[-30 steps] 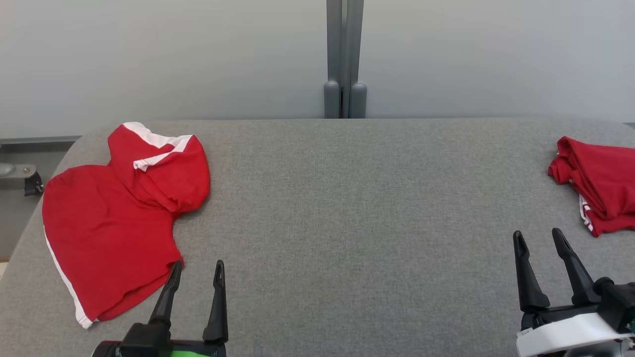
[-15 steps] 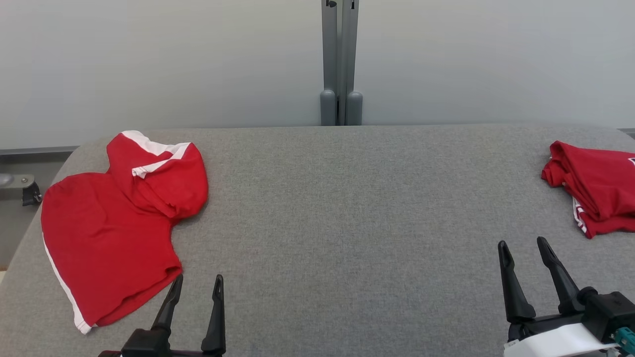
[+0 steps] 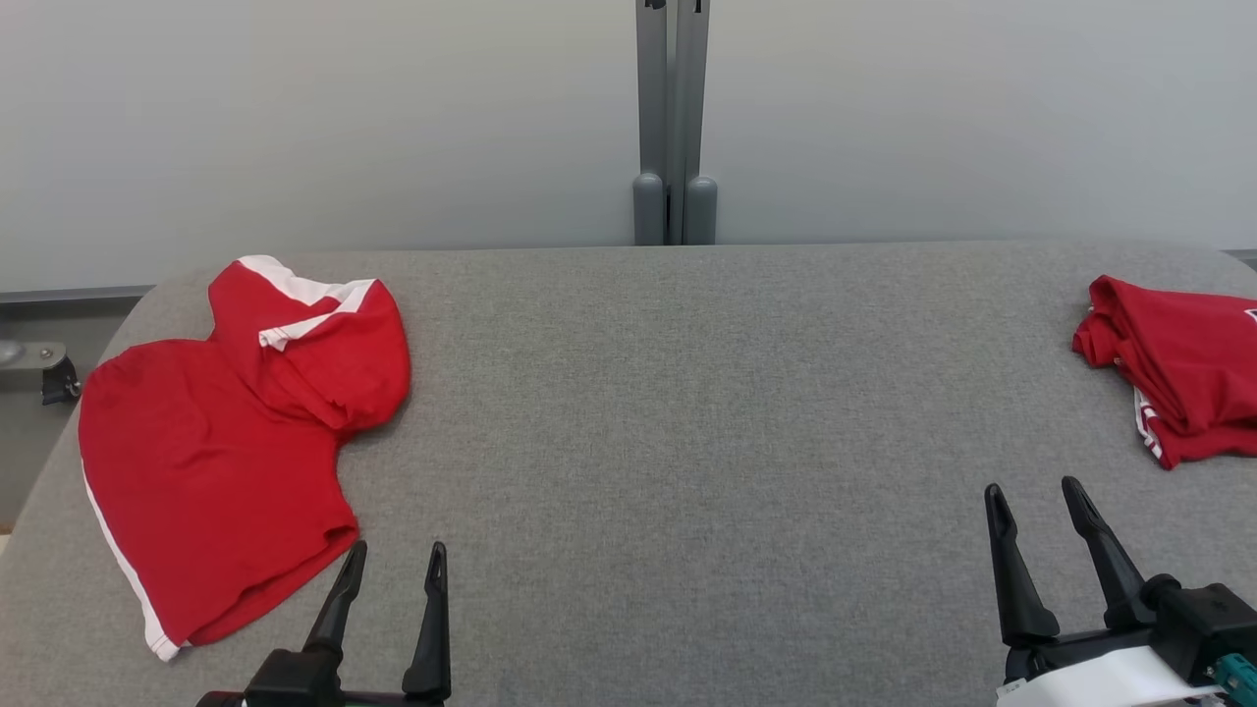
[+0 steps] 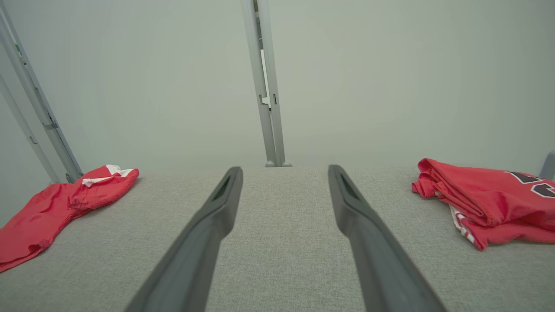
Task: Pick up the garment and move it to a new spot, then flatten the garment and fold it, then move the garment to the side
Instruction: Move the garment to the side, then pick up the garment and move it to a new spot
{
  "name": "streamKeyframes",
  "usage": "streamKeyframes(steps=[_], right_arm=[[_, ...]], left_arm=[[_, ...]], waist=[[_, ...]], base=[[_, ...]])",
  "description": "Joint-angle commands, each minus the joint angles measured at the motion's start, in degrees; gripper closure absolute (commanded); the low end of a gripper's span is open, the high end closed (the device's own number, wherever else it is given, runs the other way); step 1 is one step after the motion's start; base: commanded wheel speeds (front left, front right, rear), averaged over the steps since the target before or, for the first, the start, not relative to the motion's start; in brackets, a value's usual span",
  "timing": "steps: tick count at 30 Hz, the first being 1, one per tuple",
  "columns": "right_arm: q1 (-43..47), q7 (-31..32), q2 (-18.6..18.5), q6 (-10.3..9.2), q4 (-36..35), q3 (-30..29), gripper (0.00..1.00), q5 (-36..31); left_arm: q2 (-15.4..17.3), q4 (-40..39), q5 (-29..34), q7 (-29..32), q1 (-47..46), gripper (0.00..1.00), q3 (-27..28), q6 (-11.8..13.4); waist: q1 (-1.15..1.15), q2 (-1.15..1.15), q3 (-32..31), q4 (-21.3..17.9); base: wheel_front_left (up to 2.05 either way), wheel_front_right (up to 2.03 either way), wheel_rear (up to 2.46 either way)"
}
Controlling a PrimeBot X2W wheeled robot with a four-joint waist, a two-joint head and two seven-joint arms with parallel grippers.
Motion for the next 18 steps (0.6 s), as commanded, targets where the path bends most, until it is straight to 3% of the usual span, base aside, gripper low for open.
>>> streamKeyframes(steps=[1, 18], right_arm=[[0.74, -0.14, -0.03, -0.09, 0.15, -0.14, 0.00, -0.41], [0.66, -0.14, 0.02, -0.09, 0.36, -0.16, 0.00, -0.63]], left_arm=[[0.12, -0.21, -0.02, -0.02, -0.69, 0.00, -0.03, 0.33], [0.12, -0.05, -0.27, -0.02, -2.10, 0.00, -0.14, 0.99]], waist=[[0.00, 0.00, 0.03, -0.06], [0.00, 0.00, 0.83, -0.84]], base=[[0.00, 0.00, 0.00], [0.00, 0.00, 0.00]])
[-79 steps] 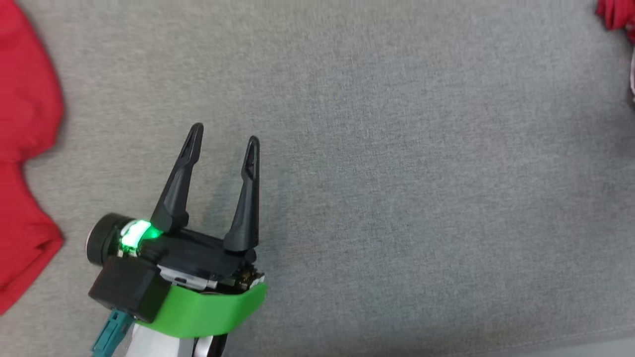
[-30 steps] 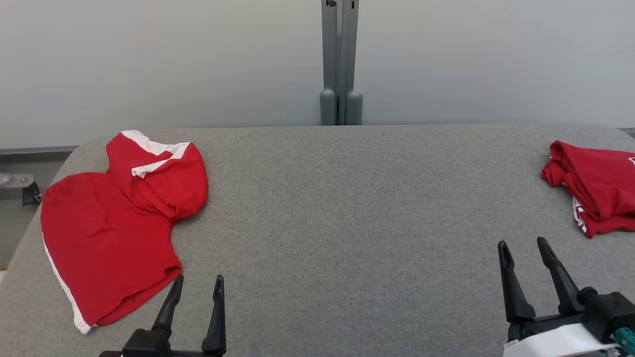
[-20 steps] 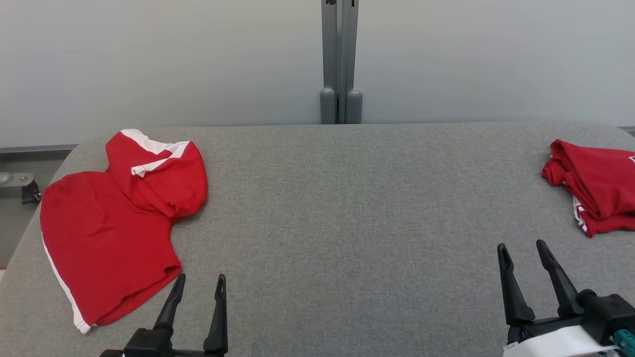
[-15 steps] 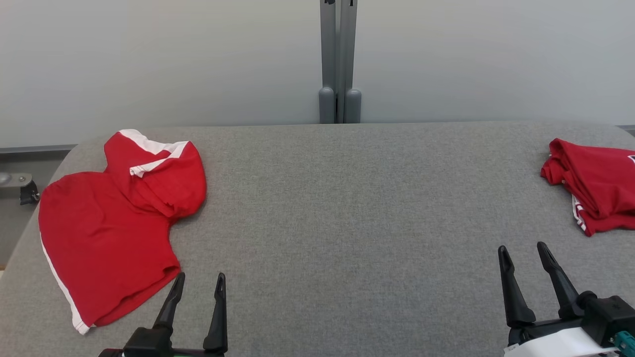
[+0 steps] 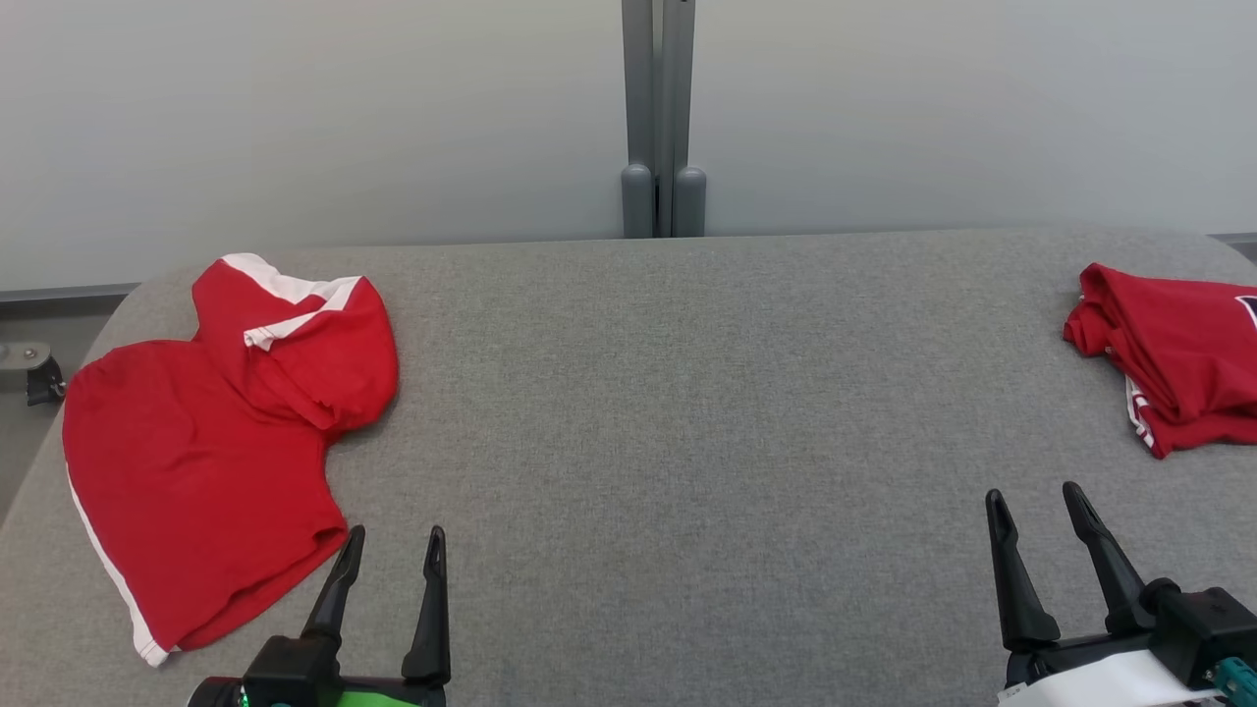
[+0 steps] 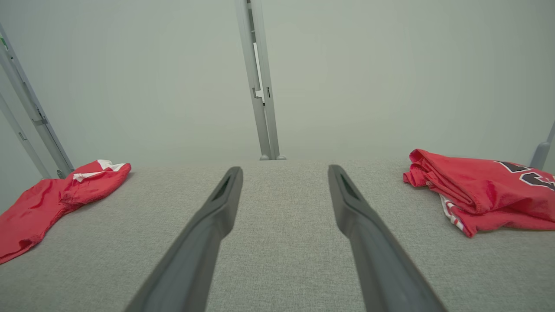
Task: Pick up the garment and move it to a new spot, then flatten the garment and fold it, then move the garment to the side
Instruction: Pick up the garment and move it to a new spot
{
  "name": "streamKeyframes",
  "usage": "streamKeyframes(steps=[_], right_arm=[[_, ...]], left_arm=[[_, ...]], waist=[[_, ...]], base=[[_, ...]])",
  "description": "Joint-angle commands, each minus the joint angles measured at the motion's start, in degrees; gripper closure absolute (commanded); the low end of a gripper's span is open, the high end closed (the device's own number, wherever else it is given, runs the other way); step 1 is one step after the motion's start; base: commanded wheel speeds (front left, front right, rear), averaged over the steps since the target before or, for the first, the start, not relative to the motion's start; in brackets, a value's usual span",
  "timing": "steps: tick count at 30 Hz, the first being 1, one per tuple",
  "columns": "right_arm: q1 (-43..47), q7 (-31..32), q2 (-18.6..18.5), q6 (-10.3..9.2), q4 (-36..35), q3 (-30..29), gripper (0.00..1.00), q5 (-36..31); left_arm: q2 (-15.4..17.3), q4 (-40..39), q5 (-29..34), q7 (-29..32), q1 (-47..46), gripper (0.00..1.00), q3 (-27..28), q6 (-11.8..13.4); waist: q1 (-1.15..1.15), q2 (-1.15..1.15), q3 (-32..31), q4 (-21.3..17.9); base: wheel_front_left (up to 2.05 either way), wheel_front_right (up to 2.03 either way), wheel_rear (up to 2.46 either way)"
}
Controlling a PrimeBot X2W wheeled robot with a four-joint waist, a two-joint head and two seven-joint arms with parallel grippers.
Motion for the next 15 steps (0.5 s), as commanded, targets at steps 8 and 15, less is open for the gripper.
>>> streamKeyframes(steps=[8, 15], right_arm=[[0.06, -0.14, -0.62, -0.09, 0.35, 0.94, 0.00, -0.09], [-1.47, -0.14, -1.30, -0.09, -0.51, 1.71, 0.00, -0.90]], left_arm=[[0.12, -0.25, 0.64, -0.02, -1.20, 0.00, 0.26, 0.50], [0.12, -1.60, 0.33, -0.02, -2.35, 0.00, 0.60, 1.17]], waist=[[0.00, 0.00, 1.05, 1.86], [0.00, 0.00, 3.33, 7.28]], base=[[0.00, 0.00, 0.00], [0.00, 0.00, 0.00]])
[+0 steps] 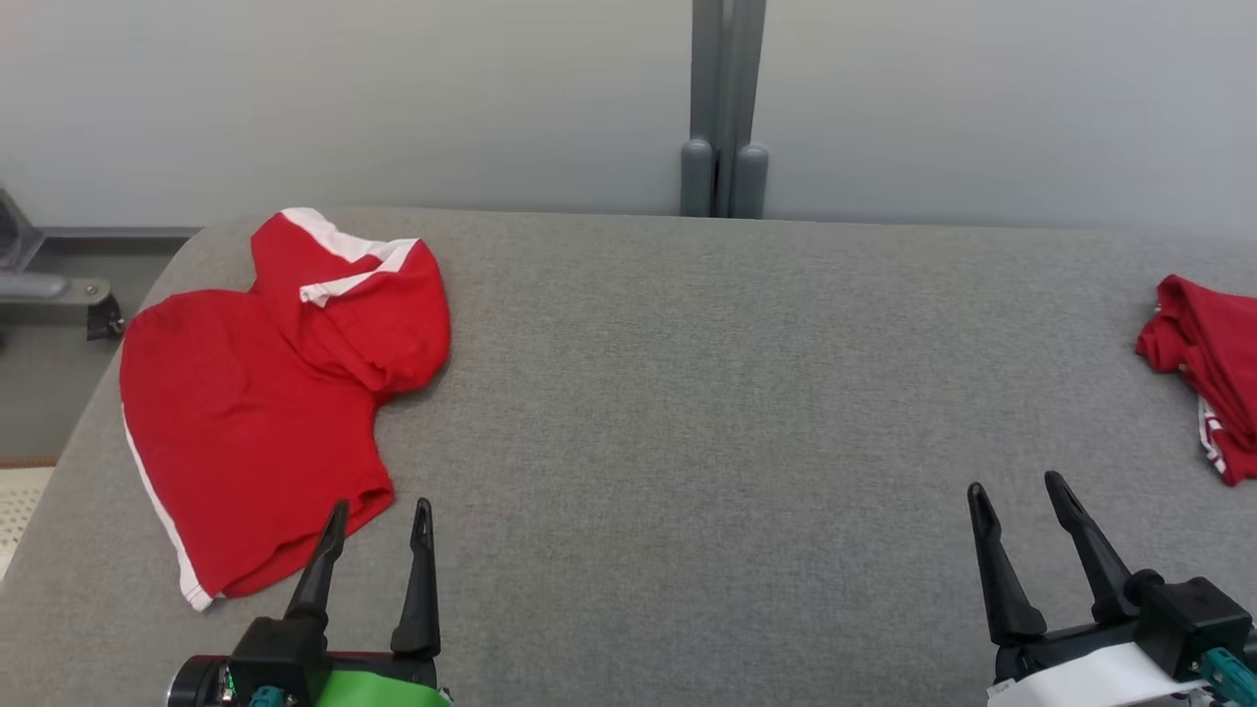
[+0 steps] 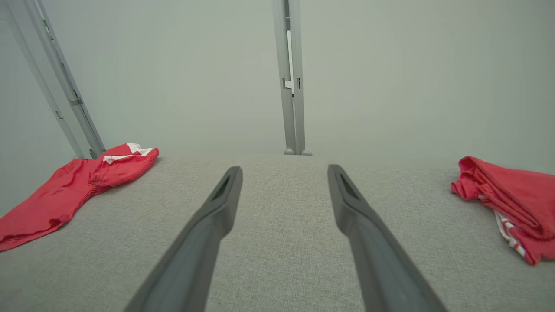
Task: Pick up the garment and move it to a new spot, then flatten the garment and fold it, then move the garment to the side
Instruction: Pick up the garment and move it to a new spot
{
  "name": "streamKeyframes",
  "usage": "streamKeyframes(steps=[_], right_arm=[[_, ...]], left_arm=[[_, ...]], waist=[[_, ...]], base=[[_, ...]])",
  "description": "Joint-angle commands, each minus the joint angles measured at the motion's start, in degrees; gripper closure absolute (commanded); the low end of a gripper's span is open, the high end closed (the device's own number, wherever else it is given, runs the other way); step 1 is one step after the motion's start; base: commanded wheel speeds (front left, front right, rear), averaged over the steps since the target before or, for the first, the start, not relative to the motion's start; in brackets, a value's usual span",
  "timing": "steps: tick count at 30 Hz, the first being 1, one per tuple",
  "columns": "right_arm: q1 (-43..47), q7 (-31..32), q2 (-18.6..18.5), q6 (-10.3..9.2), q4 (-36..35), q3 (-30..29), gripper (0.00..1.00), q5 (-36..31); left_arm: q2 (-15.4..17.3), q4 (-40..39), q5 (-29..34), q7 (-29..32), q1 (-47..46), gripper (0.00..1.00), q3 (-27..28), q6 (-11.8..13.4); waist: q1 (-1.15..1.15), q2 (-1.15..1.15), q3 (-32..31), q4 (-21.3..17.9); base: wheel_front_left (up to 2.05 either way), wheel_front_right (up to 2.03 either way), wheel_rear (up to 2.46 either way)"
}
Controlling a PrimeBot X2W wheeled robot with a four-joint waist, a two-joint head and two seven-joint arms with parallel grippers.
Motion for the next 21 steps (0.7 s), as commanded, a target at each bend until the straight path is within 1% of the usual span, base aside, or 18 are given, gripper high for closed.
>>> streamKeyframes(steps=[1, 12, 17, 21], right_arm=[[-0.93, -0.14, -0.41, -0.09, -0.26, 0.12, 0.00, -0.38], [-3.46, -0.14, -1.07, -0.09, -0.02, 1.93, 0.00, -1.33], [-4.19, -0.14, -1.20, -0.09, 0.06, 2.18, 0.00, -1.60], [-4.07, -0.14, -1.24, -0.09, -0.02, 1.85, 0.00, -1.79]], left_arm=[[0.11, -0.39, -0.08, -0.02, -1.14, 0.00, 0.17, 0.29], [0.10, -3.60, -1.11, -0.02, -3.38, 0.00, 0.47, 1.51], [0.10, -4.57, -1.62, -0.02, -4.60, 0.00, 0.72, 2.71], [0.10, -4.75, -1.84, -0.02, -4.53, 0.00, 0.81, 3.23]], waist=[[0.00, 0.00, 1.86, 3.51], [0.00, 0.00, 5.66, 14.07], [0.00, 0.00, 6.51, 17.48], [0.00, 0.00, 6.68, 19.34]], base=[[0.00, 0.00, 0.00], [0.00, 0.00, 0.00], [0.00, 0.00, 0.00], [0.00, 0.00, 0.00]])
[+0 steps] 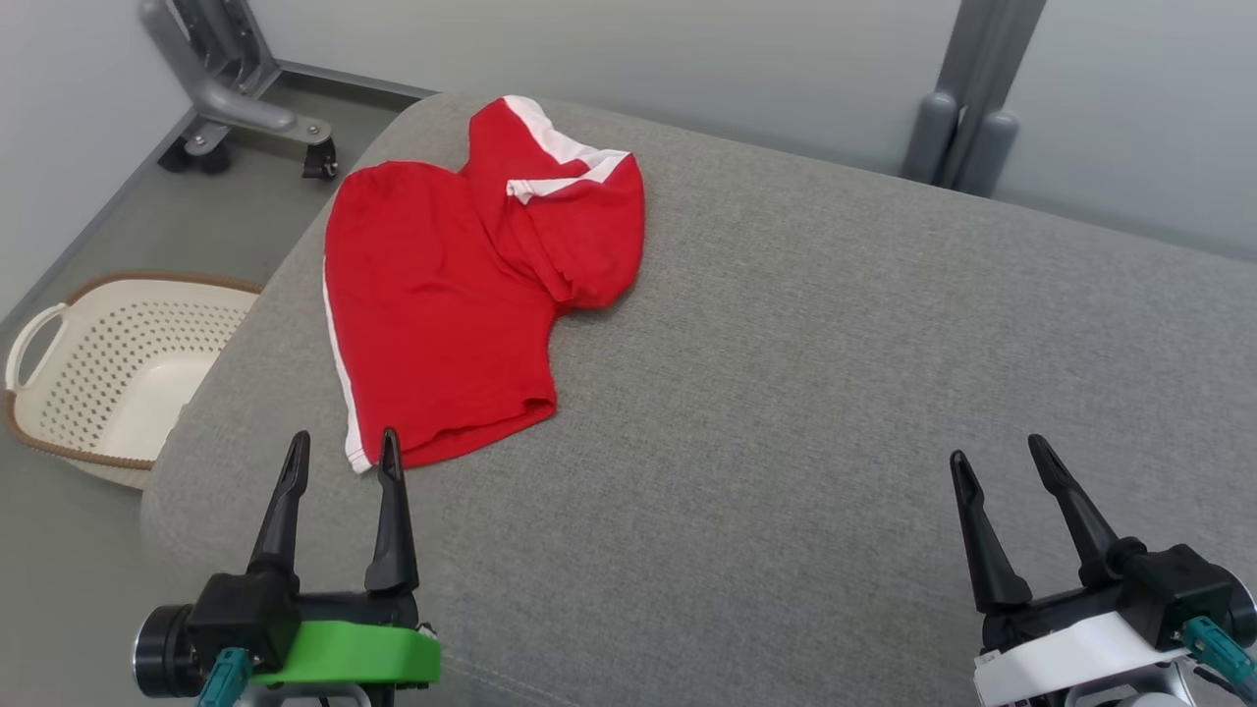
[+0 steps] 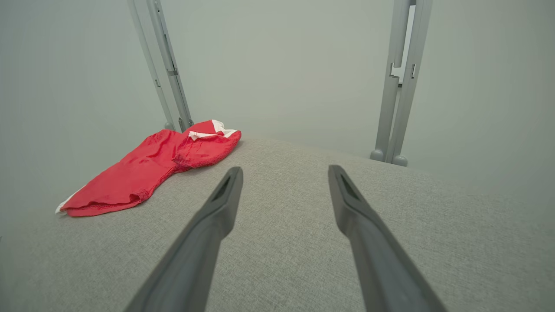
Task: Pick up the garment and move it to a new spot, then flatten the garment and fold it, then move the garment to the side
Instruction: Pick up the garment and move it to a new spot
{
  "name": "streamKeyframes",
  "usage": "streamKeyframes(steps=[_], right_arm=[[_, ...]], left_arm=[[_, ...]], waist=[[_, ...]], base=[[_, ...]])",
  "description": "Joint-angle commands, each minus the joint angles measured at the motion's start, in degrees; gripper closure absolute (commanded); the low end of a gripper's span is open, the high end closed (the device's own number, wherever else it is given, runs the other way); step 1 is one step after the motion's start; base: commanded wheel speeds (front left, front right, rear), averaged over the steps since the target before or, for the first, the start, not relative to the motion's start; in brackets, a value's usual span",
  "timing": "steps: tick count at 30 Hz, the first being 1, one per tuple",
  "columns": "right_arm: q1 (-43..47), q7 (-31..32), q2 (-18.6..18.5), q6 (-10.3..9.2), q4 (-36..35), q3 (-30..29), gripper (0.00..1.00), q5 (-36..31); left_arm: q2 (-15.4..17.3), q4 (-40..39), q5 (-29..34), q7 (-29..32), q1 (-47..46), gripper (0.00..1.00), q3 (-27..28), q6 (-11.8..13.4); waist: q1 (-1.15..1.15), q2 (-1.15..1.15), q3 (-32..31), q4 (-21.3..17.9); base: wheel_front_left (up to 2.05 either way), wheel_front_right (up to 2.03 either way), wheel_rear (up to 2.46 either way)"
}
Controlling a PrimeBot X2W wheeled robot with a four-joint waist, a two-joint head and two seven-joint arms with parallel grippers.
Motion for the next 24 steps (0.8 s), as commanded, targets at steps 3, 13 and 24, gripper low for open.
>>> streamKeyframes(steps=[3, 13, 24], right_arm=[[-0.27, -0.14, -0.41, -0.09, -0.24, -0.17, 0.00, -0.38], [-1.76, -0.14, -2.28, -0.09, -0.82, -0.29, 0.00, -1.00], [-9.68, -0.14, -10.15, -0.09, -2.13, 1.31, 0.00, -1.77]], left_arm=[[0.07, -0.26, -0.63, -0.02, -0.48, 0.00, 0.54, 0.55], [0.07, -1.14, -1.47, -0.02, -2.40, 0.00, 1.52, 1.17], [3.37, 12.94, 2.01, 0.05, -26.00, 0.00, 5.20, -5.71]], waist=[[0.00, 0.00, 1.44, 3.28], [0.00, 0.00, 4.66, 2.77], [0.00, 0.00, 18.29, -2.56]], base=[[0.00, 0.00, 0.00], [0.00, 0.00, 0.00], [0.00, 0.00, 0.00]])
